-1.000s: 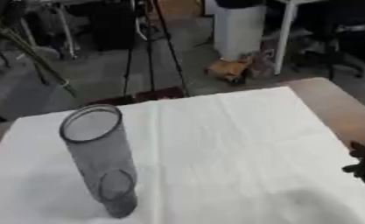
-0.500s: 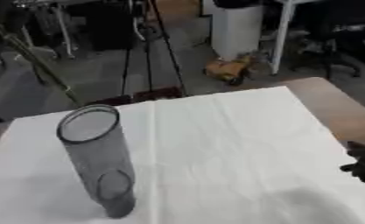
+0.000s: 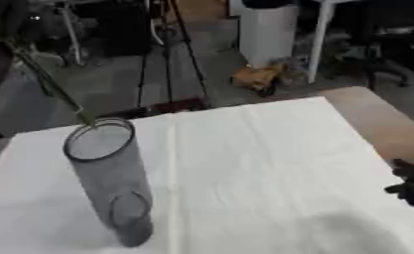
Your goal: Arrange flowers into the vase.
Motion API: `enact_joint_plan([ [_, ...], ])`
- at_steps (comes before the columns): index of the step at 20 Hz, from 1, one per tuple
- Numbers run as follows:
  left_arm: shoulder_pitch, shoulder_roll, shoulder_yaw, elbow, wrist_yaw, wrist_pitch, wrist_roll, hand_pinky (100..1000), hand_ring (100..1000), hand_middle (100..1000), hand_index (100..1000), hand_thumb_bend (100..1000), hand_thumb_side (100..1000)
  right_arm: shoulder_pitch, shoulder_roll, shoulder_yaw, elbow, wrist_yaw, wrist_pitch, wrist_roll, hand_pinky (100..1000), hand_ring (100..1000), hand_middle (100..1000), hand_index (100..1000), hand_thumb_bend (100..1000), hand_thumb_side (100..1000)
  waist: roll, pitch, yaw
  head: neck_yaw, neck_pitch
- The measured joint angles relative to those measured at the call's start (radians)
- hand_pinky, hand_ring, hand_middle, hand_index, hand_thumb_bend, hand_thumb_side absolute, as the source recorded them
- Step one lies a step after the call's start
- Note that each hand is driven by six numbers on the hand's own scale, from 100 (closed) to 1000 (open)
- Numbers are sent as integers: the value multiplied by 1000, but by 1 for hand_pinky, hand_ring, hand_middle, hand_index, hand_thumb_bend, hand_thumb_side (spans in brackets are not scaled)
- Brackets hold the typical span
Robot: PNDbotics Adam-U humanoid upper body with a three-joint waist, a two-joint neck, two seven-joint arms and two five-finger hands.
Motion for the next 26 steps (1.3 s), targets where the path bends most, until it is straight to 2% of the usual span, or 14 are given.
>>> enact_joint_plan([
  [26, 25, 27, -79, 10, 9, 72, -41, 100, 100, 100, 135, 367, 890, 1, 0, 0, 0, 0, 1, 1, 661, 966, 389, 708, 468, 552, 0, 0, -2, -9, 0],
])
